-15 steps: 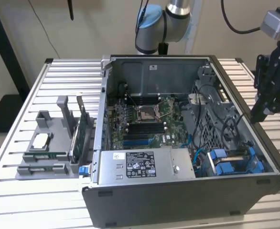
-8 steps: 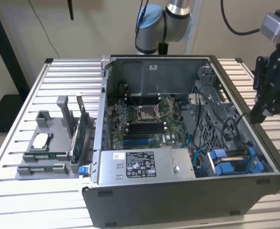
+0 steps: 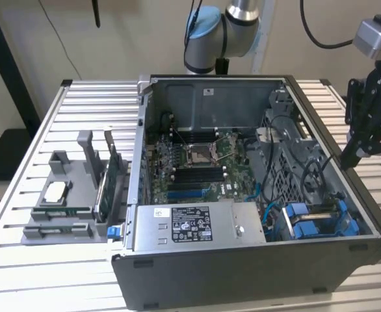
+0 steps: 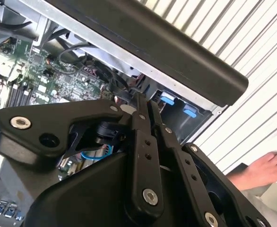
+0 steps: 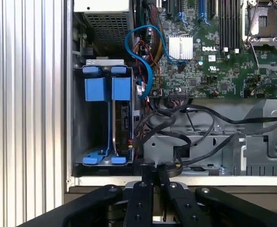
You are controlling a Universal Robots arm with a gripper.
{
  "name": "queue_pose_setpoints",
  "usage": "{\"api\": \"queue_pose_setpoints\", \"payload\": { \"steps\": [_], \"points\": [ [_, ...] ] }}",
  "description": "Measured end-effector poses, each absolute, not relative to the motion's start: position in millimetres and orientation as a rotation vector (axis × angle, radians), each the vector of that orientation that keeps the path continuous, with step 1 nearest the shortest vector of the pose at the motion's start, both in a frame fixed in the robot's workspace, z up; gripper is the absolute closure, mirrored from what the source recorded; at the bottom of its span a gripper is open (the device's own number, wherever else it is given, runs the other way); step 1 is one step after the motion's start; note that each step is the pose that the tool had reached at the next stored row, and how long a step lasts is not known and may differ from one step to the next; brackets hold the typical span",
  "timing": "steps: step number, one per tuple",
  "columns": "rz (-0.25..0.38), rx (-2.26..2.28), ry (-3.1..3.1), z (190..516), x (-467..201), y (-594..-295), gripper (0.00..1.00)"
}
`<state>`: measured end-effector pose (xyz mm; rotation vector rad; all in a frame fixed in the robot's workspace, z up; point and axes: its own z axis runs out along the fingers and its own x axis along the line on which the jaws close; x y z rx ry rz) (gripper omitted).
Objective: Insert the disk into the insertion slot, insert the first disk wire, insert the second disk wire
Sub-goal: 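Insert the second disk wire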
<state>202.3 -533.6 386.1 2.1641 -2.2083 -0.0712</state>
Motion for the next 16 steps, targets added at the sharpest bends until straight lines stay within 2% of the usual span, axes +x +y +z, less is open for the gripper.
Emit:
{"api": "queue_pose_setpoints", "payload": {
  "steps": [16],
  "points": [
    [-0.084,2.169,-2.215,393.3,184.8,-534.0,0.84]
  ]
}}
